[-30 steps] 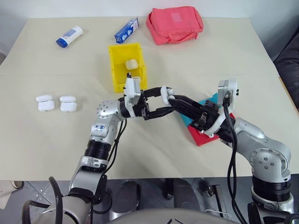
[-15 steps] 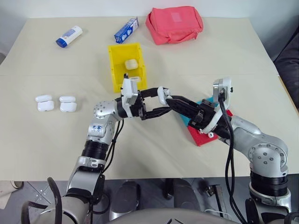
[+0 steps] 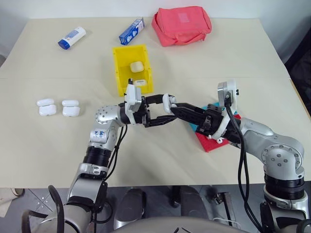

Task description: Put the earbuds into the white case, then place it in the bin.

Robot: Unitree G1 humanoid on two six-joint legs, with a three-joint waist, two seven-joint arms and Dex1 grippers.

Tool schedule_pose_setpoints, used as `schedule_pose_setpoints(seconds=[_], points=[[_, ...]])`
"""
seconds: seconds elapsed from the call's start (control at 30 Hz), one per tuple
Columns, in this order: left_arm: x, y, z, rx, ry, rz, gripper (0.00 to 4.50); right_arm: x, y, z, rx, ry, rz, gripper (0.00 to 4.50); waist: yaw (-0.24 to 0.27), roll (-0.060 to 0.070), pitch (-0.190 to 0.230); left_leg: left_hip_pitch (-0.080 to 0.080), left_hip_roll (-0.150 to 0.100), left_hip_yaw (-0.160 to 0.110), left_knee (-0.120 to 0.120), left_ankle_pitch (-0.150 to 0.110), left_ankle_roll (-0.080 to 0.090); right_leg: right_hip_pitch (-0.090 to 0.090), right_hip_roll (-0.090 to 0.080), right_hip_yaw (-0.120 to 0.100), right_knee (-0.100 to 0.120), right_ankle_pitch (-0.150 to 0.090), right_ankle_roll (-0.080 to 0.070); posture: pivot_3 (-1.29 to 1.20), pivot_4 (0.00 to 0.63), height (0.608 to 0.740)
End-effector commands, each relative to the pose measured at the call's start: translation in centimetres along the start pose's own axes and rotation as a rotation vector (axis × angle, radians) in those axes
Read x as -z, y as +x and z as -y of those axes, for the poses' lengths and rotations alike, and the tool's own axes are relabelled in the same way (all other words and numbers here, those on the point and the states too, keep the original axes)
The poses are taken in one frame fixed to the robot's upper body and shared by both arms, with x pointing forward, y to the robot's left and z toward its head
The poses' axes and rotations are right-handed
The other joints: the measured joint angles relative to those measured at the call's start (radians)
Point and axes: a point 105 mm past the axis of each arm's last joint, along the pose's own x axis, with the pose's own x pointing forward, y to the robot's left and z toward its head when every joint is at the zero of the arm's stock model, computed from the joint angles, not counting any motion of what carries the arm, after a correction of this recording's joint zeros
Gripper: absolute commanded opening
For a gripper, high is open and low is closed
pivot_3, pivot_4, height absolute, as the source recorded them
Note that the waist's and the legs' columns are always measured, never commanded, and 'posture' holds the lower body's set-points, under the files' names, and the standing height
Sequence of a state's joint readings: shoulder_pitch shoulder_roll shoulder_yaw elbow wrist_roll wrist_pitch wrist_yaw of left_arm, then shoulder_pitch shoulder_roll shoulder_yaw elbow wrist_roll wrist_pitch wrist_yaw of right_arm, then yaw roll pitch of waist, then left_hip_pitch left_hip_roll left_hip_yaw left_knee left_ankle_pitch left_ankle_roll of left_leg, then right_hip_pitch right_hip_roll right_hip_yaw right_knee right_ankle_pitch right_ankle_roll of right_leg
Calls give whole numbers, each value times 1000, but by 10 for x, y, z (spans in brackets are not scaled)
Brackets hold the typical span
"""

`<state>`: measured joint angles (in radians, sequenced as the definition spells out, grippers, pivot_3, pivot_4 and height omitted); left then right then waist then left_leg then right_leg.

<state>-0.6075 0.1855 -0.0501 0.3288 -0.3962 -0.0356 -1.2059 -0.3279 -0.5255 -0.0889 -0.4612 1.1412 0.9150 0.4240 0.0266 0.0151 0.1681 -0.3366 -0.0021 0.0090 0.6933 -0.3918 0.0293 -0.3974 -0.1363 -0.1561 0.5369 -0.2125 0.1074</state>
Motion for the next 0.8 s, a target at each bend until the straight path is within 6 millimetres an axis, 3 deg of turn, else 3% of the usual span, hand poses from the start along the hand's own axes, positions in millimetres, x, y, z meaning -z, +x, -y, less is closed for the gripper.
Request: schedule_pose_setpoints(seconds=[0.03, 0.8], points=[[-45, 16, 12, 115, 180, 161, 2802, 30, -16, 38, 202, 70, -121, 466, 0, 0, 0, 0, 0, 0, 0, 0, 0, 0, 0, 0, 0, 0, 0, 0, 150, 740], [-38, 14, 8, 86, 154, 128, 2802, 8, -10, 24, 154, -52, -74, 466, 0, 0, 0, 0, 0, 0, -1, 0, 0, 0, -1, 0, -1, 0, 0, 0, 150, 740]])
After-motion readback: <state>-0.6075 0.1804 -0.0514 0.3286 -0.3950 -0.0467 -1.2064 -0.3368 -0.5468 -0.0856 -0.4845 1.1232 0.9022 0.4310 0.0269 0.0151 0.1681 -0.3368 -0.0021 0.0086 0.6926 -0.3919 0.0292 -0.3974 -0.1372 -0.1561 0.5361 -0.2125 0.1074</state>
